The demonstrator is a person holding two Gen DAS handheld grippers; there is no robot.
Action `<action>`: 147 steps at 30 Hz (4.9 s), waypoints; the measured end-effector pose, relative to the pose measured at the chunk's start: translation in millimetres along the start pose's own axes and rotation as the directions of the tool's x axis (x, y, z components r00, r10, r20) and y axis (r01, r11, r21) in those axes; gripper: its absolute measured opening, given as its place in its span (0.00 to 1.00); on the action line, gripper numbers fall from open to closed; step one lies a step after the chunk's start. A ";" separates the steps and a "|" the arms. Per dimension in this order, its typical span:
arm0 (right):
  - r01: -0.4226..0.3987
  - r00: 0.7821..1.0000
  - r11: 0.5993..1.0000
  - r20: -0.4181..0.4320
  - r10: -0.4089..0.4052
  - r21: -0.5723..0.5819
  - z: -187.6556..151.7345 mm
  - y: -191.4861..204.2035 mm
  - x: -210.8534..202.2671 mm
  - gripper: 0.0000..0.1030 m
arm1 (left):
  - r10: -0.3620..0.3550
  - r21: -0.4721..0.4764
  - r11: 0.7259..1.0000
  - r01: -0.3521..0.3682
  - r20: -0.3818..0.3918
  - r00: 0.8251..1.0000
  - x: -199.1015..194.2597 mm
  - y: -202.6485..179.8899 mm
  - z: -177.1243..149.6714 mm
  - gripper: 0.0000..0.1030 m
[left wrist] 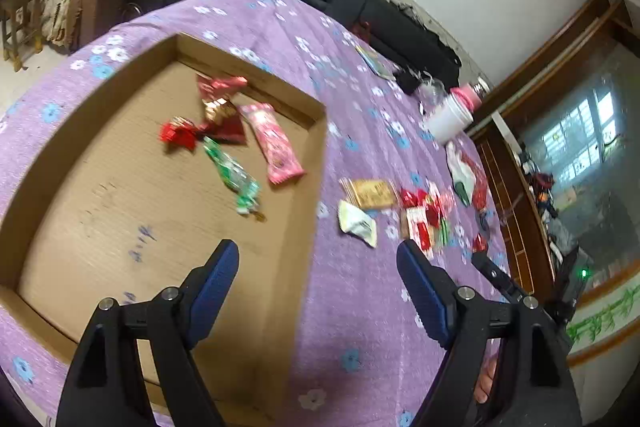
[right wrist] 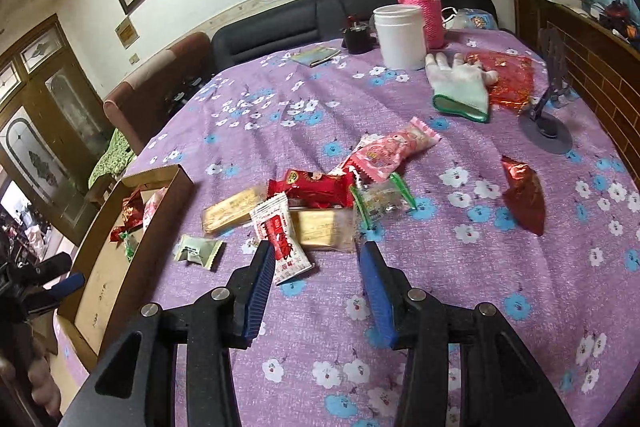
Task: Organize snacks
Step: 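Move both tools back over the remaining snacks, then grasp the white-green wrapped candy with the left tool while the right tool grasps the white-red strip packet, then carry both snacks into the cardboard tray and open both tools, then move both tools back over the remaining snacks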
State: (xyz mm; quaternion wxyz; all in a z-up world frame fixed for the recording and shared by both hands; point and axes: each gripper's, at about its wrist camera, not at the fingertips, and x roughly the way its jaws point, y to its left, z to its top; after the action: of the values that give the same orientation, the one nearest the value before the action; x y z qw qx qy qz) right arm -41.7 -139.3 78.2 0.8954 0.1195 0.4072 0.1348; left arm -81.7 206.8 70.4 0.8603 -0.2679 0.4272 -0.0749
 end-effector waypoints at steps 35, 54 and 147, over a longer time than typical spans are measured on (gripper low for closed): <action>-0.064 0.998 0.998 -0.021 0.064 -0.017 4.8 4.8 54.1 0.10 | 0.277 0.484 0.852 -0.201 -0.090 0.957 146.8 -97.7 1.9 0.78; -0.180 0.982 0.983 -0.070 0.176 -0.047 3.7 24.6 71.0 0.44 | 0.185 0.616 0.786 -0.047 -0.163 0.969 111.6 -104.5 -40.8 0.57; -0.438 0.872 0.881 -0.322 0.369 -0.178 -6.9 237.7 118.0 0.31 | 0.258 0.238 0.934 -0.266 0.064 0.964 25.0 56.9 108.2 0.65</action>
State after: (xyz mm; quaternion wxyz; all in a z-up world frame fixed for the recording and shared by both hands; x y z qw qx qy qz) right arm -6.6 123.7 68.5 0.7883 0.0705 0.4748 0.3849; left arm 12.1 288.9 76.3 0.8957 -0.1015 0.4329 -0.0074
